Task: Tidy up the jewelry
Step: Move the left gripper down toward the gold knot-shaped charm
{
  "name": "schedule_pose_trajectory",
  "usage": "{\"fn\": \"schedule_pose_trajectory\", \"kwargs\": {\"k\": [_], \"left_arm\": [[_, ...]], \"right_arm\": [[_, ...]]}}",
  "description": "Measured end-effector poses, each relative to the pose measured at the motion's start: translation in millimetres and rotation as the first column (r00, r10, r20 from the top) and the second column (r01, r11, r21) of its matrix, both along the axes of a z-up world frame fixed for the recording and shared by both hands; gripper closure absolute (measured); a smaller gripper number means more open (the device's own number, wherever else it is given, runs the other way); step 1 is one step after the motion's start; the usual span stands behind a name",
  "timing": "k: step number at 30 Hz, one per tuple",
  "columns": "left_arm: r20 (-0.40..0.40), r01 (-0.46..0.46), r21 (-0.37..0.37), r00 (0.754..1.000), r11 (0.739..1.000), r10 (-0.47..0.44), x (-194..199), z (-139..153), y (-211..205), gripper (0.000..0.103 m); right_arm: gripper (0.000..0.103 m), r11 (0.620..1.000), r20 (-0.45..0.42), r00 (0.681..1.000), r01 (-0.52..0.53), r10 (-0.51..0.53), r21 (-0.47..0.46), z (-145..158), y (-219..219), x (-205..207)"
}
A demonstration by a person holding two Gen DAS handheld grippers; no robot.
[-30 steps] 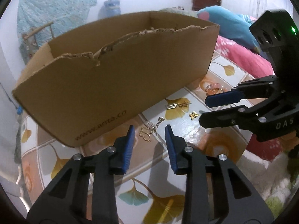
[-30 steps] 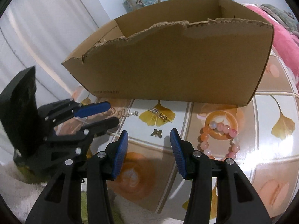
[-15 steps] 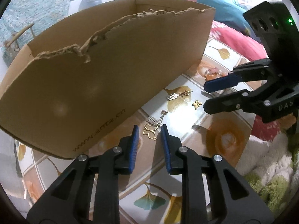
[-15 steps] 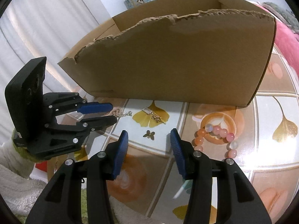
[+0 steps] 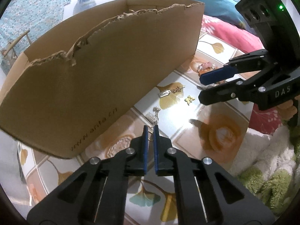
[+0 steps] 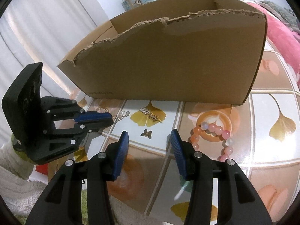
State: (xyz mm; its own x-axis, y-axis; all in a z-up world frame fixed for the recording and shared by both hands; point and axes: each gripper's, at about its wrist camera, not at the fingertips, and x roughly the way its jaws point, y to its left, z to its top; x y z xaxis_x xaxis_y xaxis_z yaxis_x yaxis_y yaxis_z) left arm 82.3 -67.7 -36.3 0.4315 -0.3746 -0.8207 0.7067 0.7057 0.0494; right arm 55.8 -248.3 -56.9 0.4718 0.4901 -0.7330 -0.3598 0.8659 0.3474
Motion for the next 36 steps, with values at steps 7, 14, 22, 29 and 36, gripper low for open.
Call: {"fn": "schedule_pose_trajectory", "kwargs": {"k": [7, 14, 22, 29, 36], "left_arm": [[-0.012, -0.068, -0.005, 0.998, 0.998, 0.068, -8.7, 1.5, 11.3, 0.098], [-0.026, -0.120, -0.014, 0.993, 0.993, 0.119, -14.9, 2.2, 23.0, 0.098], [-0.038, -0.146, -0.043, 0.989, 0.988, 0.144, -15.3, 1.7, 25.9, 0.098], [-0.042, -0.148, -0.061, 0.988, 0.987, 0.146, -15.7, 1.6, 28.3, 0.098], [-0.036, -0.147, -0.060, 0.989, 0.987, 0.145, -15.6, 2.0, 30.1, 0.098]], "right_arm": [[0.057, 0.999, 0.013, 1.000, -0.017, 0.017, -0.037, 1.0, 4.7, -4.7], [0.063, 0.995, 0.039, 0.999, -0.024, 0.028, -0.096, 2.0, 17.6, -5.4], [0.070, 0.986, 0.048, 0.999, 0.006, 0.002, -0.167, -1.6, 33.8, 1.3], [0.075, 0.981, 0.045, 0.998, 0.041, -0.033, -0.188, -1.4, 46.6, 2.5], [0.075, 0.985, 0.011, 0.999, 0.050, -0.049, -0.166, -3.5, 47.3, -1.9]]}}
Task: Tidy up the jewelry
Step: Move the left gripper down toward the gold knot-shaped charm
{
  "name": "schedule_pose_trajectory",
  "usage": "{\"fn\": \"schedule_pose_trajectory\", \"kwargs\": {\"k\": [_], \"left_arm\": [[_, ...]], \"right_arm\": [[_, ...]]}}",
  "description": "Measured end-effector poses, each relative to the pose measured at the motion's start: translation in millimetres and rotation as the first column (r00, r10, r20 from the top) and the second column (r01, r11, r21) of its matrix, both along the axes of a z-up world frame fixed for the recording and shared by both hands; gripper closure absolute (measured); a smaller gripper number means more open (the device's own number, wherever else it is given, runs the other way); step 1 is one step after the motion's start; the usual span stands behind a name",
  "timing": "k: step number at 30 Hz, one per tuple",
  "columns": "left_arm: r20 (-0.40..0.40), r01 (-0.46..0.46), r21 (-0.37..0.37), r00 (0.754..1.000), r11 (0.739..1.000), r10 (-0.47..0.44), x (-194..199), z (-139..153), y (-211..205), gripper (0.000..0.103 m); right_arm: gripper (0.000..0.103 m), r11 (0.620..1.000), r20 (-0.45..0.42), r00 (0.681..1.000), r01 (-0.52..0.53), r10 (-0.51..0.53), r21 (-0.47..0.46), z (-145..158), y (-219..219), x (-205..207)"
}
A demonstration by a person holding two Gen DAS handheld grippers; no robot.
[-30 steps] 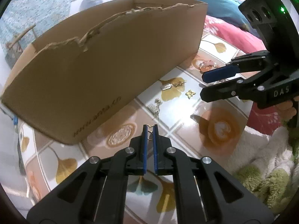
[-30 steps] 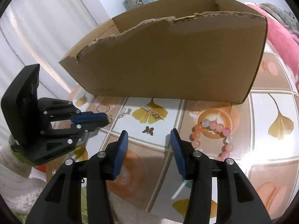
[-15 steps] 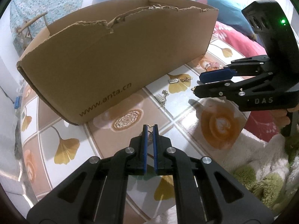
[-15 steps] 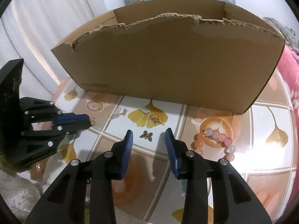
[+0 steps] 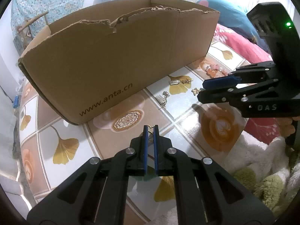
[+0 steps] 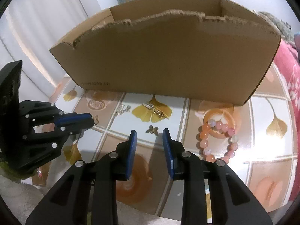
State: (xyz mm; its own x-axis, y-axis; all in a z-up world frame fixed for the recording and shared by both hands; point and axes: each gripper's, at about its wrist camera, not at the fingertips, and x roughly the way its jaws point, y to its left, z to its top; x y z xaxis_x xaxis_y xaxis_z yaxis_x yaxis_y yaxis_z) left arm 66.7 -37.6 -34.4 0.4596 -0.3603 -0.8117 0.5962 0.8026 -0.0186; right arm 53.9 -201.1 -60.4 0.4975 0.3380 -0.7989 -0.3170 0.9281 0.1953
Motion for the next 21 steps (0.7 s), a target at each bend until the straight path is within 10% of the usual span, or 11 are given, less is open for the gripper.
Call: {"fn": "schedule_pose_trajectory", "kwargs": {"k": [21], "left_arm": [[0.002, -0.028, -0.023, 1.000, 0.999, 0.028, -1.0, -1.6, -1.8, 0.098]], "right_arm": [[0.075, 0.998, 0.039, 0.999, 0.035, -0.037, 0.052, 4.6, -21.6, -5.8]]}}
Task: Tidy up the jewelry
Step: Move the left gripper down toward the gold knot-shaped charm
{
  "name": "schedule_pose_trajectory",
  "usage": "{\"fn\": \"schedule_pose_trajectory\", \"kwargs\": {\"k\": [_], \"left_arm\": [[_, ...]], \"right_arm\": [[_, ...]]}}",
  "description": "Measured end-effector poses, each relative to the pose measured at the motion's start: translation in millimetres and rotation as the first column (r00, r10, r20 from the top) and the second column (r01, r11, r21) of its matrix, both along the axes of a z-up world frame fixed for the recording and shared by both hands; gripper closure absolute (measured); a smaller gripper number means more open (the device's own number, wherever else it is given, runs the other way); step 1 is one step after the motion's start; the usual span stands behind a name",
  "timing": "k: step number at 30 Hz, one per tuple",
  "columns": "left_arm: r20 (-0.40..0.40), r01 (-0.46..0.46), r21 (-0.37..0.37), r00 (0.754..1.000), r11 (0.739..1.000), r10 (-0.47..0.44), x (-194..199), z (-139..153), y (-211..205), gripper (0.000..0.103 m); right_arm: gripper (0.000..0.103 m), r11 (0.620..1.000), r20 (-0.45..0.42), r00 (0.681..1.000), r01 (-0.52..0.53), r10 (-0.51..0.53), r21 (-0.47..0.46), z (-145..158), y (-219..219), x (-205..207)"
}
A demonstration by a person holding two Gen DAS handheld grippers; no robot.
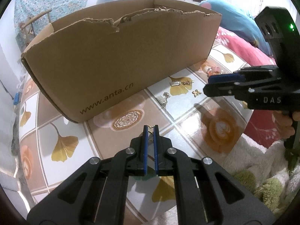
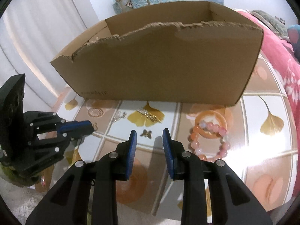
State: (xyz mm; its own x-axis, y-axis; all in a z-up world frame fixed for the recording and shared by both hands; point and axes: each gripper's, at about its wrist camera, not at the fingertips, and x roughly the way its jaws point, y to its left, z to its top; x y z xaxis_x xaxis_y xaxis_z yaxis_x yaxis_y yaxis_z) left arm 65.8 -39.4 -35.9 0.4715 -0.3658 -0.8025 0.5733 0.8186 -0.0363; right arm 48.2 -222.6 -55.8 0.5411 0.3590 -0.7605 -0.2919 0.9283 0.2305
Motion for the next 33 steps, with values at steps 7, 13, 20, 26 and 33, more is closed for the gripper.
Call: {"fn": "schedule_pose_trajectory", "kwargs": {"k": [7, 13, 20, 26, 33], "left_arm": [[-0.016, -0.017, -0.030, 1.000, 0.999, 0.017, 1.2, 0.4, 3.9, 0.098], [-0.021, -0.020, -0.047, 1.000, 0.999, 0.019, 1.9, 0.3, 6.5, 0.098], [-0.023, -0.019, -0.057, 1.000, 0.998, 0.018, 1.6, 0.0, 8.9, 0.098], [-0.022, -0.019, -0.058, 1.000, 0.998, 0.017, 1.4, 0.1, 9.1, 0.098], [-0.020, -0.017, -0.055, 1.000, 0.998, 0.016, 1.6, 0.3, 8.8, 0.098]], "right_arm": [[0.075, 0.999, 0.012, 1.000, -0.003, 0.003, -0.038, -2.0, 10.7, 3.8], [0.075, 0.994, 0.039, 0.999, 0.002, 0.002, -0.108, -8.2, 34.7, 6.7], [0.082, 0.984, 0.068, 0.997, 0.034, -0.023, -0.176, -10.1, 42.8, 1.6], [0.091, 0.984, 0.059, 0.998, 0.036, -0.026, -0.172, -9.5, 41.7, 3.6], [0.091, 0.988, 0.051, 0.998, 0.035, -0.027, -0.148, -8.3, 36.5, 5.6]]}}
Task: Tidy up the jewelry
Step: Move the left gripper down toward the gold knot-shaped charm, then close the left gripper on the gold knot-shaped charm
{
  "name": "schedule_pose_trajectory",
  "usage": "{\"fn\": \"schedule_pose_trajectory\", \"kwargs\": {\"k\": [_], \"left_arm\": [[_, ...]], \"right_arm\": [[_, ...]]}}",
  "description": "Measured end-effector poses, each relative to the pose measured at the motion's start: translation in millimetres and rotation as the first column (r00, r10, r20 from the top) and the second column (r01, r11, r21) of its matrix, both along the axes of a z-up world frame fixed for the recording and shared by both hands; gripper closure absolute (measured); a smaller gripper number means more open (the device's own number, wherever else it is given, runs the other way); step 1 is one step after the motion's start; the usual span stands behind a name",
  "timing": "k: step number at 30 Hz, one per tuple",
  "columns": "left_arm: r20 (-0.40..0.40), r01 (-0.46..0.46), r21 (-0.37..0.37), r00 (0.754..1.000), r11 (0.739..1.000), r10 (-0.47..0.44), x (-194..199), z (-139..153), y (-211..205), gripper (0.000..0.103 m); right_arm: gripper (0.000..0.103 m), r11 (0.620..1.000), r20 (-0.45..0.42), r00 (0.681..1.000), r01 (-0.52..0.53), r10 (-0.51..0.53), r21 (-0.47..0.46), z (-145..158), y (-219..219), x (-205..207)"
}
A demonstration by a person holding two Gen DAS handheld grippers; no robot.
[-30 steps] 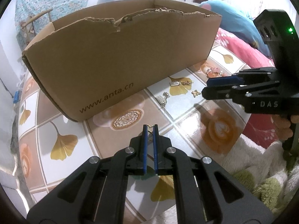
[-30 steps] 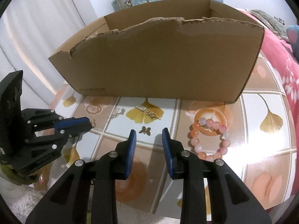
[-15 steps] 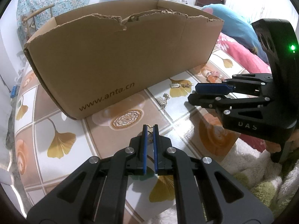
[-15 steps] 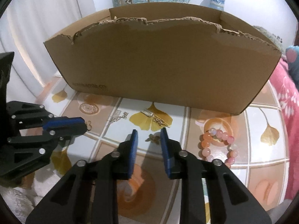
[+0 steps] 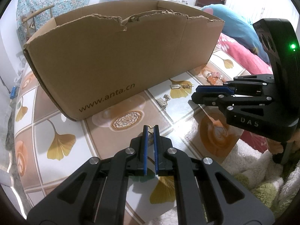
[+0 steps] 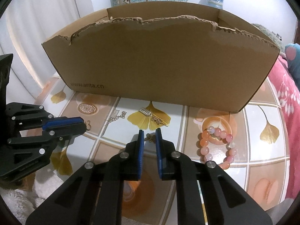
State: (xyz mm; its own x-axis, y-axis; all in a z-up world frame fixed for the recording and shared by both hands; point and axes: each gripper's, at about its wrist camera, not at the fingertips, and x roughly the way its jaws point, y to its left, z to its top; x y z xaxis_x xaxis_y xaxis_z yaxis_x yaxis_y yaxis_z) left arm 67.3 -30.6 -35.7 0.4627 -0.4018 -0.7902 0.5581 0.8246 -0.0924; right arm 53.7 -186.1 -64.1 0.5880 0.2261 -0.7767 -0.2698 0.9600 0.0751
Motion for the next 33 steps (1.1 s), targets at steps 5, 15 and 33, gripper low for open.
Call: {"fn": "schedule_pose_trajectory", "kwargs": {"k": [5, 15, 33], "left_arm": [[0.004, 0.004, 0.006, 1.000, 1.000, -0.004, 1.0, -0.4, -2.8, 0.098], [0.037, 0.027, 0.008, 0.999, 1.000, -0.028, -3.1, 5.3, -3.4, 0.073], [0.004, 0.151, 0.119, 0.988, 0.981, -0.153, 13.0, -2.2, -12.0, 0.083]], "right_arm": [[0.091, 1.000, -0.003, 1.000, -0.006, 0.006, 0.022, 0.5, -9.3, -0.5], [0.091, 0.999, 0.025, 1.000, -0.019, 0.017, 0.050, 9.1, -20.3, -9.6], [0.091, 0.993, 0.028, 0.999, -0.047, 0.044, 0.109, 8.7, -28.2, -14.7]]}}
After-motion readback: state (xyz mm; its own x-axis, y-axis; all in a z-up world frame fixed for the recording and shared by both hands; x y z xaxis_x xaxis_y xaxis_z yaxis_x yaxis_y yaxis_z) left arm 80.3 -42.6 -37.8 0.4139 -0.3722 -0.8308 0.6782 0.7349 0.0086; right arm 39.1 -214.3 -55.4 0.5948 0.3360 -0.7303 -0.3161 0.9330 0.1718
